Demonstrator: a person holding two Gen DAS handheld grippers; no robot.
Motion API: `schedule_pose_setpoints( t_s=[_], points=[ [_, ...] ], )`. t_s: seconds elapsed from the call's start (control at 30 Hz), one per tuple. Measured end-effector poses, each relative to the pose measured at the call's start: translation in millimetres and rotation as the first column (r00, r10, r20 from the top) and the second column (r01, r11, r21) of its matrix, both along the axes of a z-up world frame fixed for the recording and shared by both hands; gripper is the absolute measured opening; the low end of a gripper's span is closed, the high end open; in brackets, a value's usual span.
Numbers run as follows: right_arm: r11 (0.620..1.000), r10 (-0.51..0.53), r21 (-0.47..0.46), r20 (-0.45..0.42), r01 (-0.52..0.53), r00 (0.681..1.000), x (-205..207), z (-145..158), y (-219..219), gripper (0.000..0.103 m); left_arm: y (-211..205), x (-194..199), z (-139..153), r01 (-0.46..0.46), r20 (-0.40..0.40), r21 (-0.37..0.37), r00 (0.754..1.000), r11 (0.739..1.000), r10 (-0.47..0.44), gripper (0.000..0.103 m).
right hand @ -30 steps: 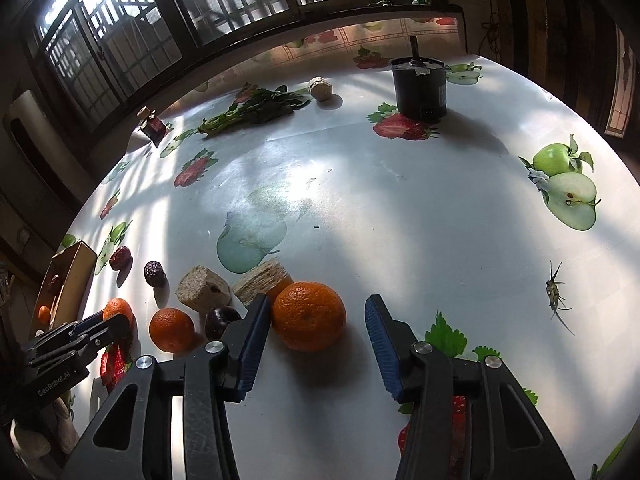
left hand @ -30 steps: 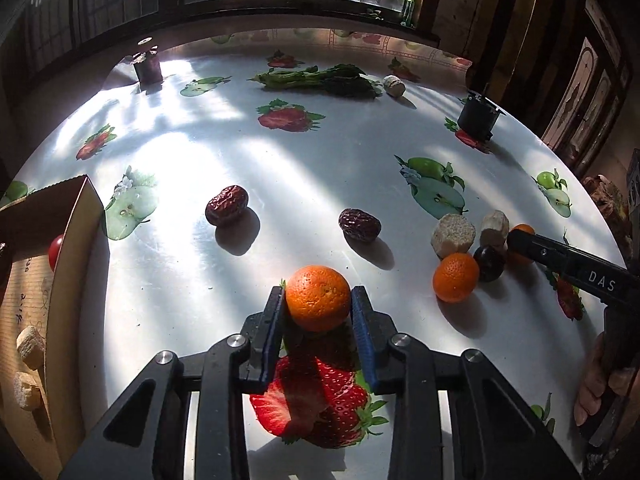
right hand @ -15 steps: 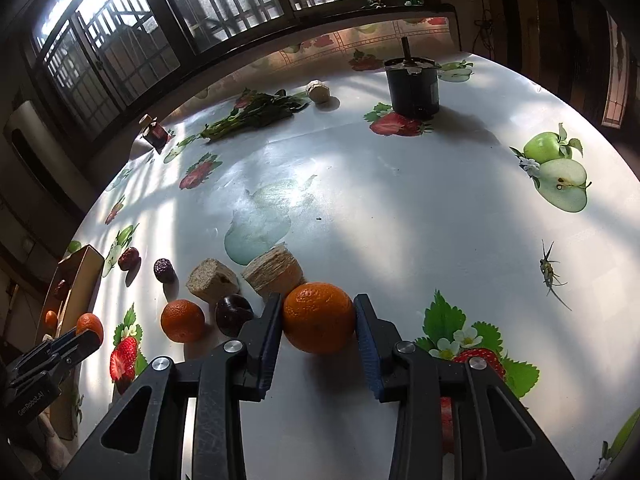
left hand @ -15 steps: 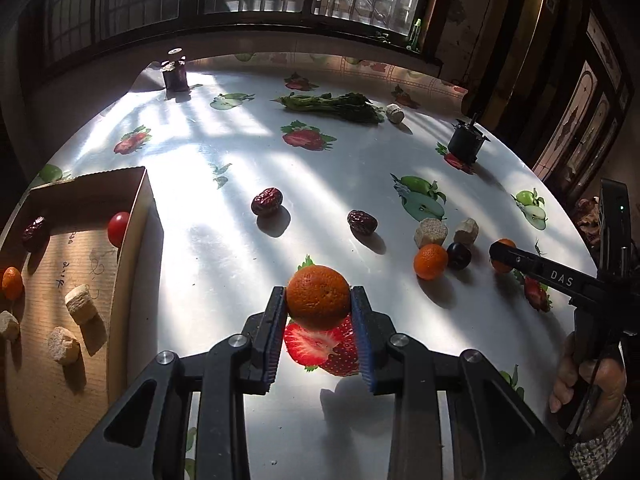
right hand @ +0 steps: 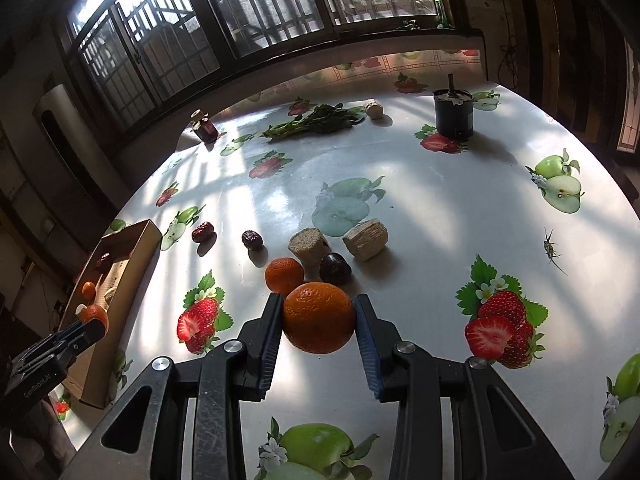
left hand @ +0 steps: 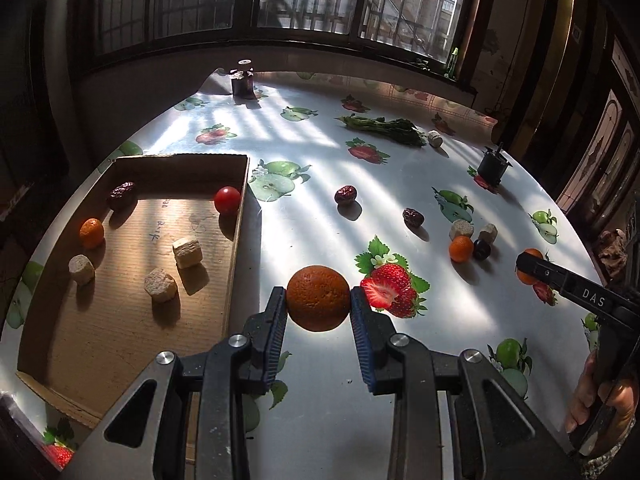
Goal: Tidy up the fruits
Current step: 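Carry the two mandarins toward the cardboard tray, then lower the mandarins into the tray and open both grippers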
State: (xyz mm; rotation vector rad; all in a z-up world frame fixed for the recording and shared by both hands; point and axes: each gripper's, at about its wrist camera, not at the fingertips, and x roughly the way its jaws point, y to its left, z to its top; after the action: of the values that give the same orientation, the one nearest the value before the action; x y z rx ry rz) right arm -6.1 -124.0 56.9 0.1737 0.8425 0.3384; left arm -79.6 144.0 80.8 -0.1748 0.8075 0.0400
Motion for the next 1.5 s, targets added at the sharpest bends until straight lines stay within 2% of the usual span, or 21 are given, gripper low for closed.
schedule_pose_setpoints(
  t_s=[0.17, 0.33, 0.53, 0.67, 0.77, 0.97, 1.13, 1.27, 1.33, 1.4, 1.43, 1.5],
  points=[
    [0.996, 0.093, -0.010, 0.015, -0.093, 0.996, -16, 11, 47, 0.038, 37, -20, 3, -0.089, 0.014, 0.030, 0.996, 0.996, 0.089, 0.031],
    [0.978, 0.208, -0.001, 0.027, -0.208, 0.978, -30, 24, 107, 0.039, 92, -37, 2, -0.184, 0.011, 0.025, 0.983, 0.983, 0.184, 0.031],
    [0.930, 0.367, 0.013, 0.013, -0.367, 0.930, -39, 31, 193, 0.039, 162, -42, -8, -0.288, -0.030, 0.077, 0.956, 0.954, 0.291, 0.031],
    [0.892, 0.451, -0.012, -0.033, -0.451, 0.892, -39, 15, 252, 0.039, 194, -40, -23, -0.324, -0.085, 0.080, 0.940, 0.943, 0.331, 0.031],
    [0.870, 0.488, -0.040, -0.078, -0.492, 0.869, -40, -4, 286, 0.039, 204, -38, -31, -0.324, -0.107, 0.074, 0.938, 0.943, 0.331, 0.031],
    [0.843, 0.517, -0.087, -0.141, -0.530, 0.844, -43, -34, 322, 0.039, 205, -34, -44, -0.311, -0.122, 0.079, 0.940, 0.947, 0.319, 0.031],
    [0.829, 0.525, -0.142, -0.137, -0.542, 0.840, -48, -41, 333, 0.040, 206, -36, -46, -0.317, -0.115, 0.052, 0.940, 0.947, 0.321, 0.032],
    [0.828, 0.526, -0.152, -0.124, -0.540, 0.842, -47, -41, 335, 0.040, 207, -45, -36, -0.342, -0.092, 0.033, 0.935, 0.939, 0.343, 0.032],
    [0.826, 0.527, -0.165, -0.115, -0.540, 0.842, -48, -42, 337, 0.040, 205, -52, -27, -0.360, -0.073, 0.038, 0.929, 0.932, 0.362, 0.037],
    [0.821, 0.535, -0.167, -0.109, -0.546, 0.838, -50, -42, 338, 0.046, 201, -61, -14, -0.380, -0.033, 0.055, 0.923, 0.923, 0.382, 0.053],
    [0.821, 0.539, -0.162, -0.099, -0.548, 0.836, -52, -40, 337, 0.047, 198, -66, -7, -0.392, -0.011, 0.068, 0.919, 0.918, 0.393, 0.056],
    [0.827, 0.538, -0.152, -0.069, -0.542, 0.840, -55, -33, 333, 0.047, 190, -75, 7, -0.414, 0.029, 0.098, 0.910, 0.905, 0.413, 0.071]
  ],
)
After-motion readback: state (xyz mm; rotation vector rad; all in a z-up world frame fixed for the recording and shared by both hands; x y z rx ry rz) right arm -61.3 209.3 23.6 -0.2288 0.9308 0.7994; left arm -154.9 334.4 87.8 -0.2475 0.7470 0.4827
